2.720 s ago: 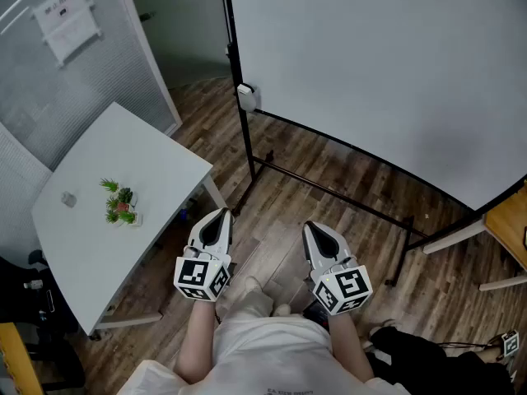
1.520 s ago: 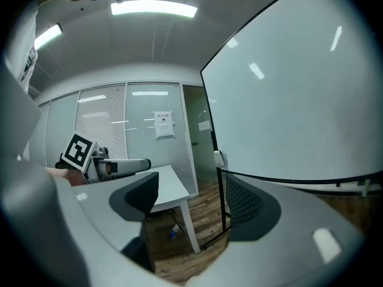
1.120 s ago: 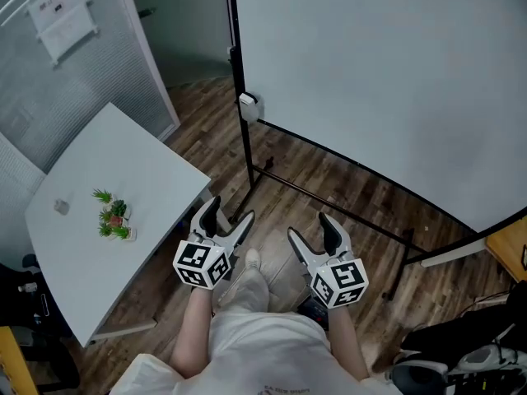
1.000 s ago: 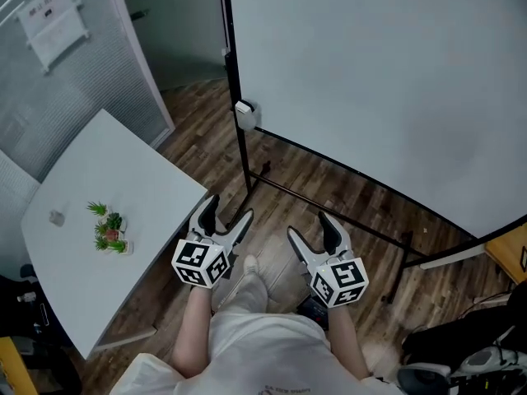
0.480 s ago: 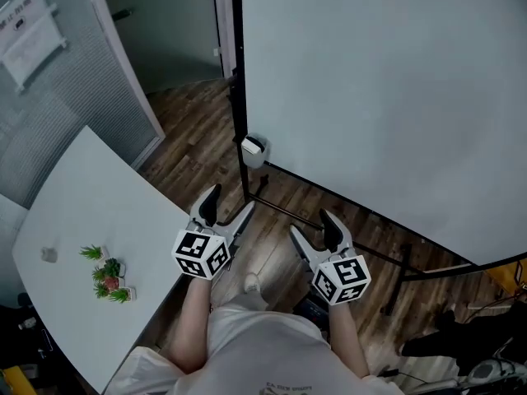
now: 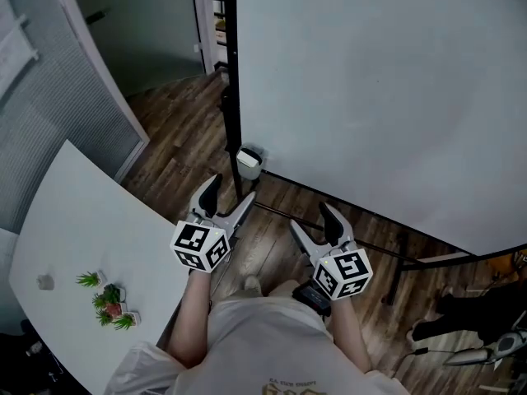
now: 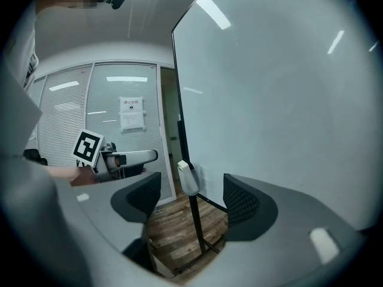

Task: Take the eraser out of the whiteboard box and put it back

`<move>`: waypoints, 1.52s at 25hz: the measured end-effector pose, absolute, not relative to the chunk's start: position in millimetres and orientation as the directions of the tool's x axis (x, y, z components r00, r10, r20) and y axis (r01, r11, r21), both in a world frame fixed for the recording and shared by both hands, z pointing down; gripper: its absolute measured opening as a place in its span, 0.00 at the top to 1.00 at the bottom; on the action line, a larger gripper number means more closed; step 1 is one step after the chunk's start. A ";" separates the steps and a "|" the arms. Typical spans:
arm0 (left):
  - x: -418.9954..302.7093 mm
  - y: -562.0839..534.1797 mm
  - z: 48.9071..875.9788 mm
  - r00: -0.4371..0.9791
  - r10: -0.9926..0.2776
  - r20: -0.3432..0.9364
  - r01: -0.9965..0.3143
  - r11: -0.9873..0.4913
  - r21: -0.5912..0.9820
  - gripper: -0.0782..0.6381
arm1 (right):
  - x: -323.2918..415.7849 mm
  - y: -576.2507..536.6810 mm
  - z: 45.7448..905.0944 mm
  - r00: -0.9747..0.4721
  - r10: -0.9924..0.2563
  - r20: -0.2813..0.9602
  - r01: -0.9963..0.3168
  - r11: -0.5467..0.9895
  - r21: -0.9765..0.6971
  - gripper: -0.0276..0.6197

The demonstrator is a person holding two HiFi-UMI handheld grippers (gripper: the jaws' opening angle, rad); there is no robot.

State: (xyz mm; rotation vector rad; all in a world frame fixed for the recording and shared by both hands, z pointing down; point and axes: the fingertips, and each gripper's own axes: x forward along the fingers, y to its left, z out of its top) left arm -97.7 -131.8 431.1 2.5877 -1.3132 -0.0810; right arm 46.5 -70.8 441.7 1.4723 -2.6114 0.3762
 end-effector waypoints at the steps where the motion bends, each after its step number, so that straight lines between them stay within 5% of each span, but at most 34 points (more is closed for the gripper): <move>1: -96.8 -135.6 430.5 0.597 -0.800 0.057 -0.787 -0.571 0.233 0.39 | 47.4 -74.2 440.0 -0.514 -0.829 0.222 -0.858 0.491 -0.153 0.45; 38: -70.9 -203.0 458.2 0.582 -0.795 0.170 -0.812 -0.582 0.054 0.40 | 37.4 -143.5 452.6 -0.564 -0.800 0.207 -0.823 0.523 -0.221 0.45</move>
